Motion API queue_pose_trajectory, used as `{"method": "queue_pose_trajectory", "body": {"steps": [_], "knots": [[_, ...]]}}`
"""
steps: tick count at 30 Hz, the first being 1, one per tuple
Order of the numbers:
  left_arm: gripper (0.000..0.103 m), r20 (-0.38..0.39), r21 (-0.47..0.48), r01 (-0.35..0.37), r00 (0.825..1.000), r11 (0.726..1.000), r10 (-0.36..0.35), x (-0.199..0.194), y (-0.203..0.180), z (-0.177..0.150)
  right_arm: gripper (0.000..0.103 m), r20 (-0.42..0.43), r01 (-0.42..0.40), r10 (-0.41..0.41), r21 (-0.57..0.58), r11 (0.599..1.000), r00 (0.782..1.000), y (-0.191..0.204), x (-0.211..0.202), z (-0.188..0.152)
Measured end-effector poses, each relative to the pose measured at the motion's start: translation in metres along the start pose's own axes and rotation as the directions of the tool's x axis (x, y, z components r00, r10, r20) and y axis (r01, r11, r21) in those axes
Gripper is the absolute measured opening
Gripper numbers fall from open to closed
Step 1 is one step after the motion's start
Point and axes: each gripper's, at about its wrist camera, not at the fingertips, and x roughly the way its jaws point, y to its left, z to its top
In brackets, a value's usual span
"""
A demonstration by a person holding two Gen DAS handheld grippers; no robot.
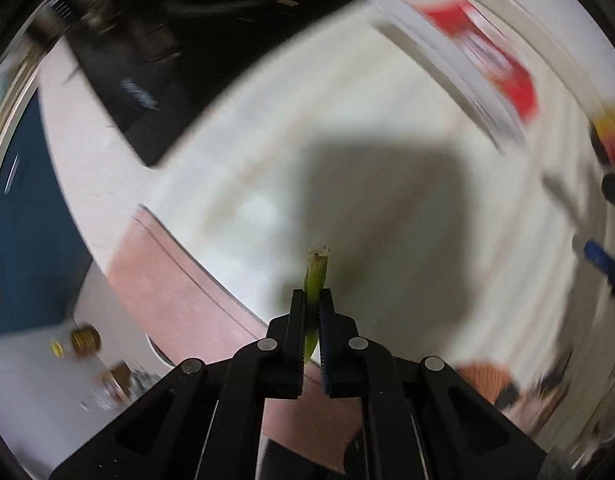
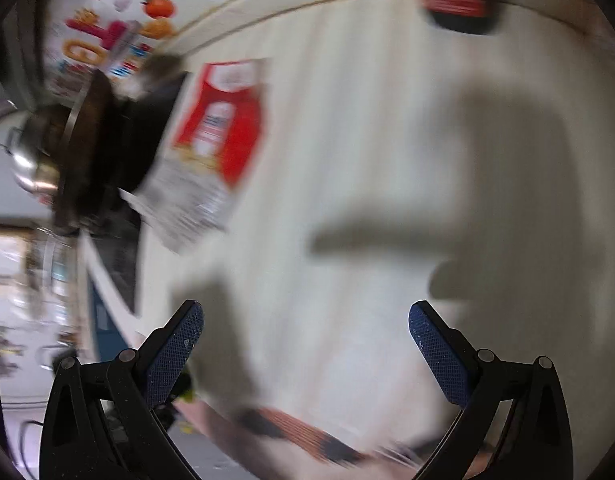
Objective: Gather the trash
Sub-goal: 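Grasp the green onion stalk with the left gripper while the right gripper grasps the red-white sugar bag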
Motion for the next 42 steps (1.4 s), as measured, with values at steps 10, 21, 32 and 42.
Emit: {"method": "queue_pose_trajectory", "body": {"steps": [10, 21, 32, 42], "knots": [[0.003, 0.084, -0.132, -0.051, 0.995, 0.990, 0.062, -0.006, -0.021, 0.081, 0.087, 0.118, 0.001, -0.004, 0.029, 1.000, 0.993, 0.043, 0.056, 0.090], [0.003, 0.122, -0.105, -0.038, 0.991, 0.994, 0.051, -0.033, -0.001, 0.057, 0.000, 0.193, 0.219, -0.170, -0.265, 0.939, 0.966, 0.091, 0.089, 0.093], [0.003, 0.200, -0.258, 0.002, 0.978, 0.966, 0.052, -0.072, 0.094, 0.015, 0.003, 0.136, 0.043, -0.013, -0.220, 0.975, 0.991, 0.119, 0.038, 0.059], [0.003, 0.157, -0.360, 0.005, 0.986, 0.933, 0.055, -0.044, 0.144, -0.005, 0.065, -0.059, -0.284, 0.334, 0.399, 0.872, 0.941, 0.055, 0.121, 0.019]]}}
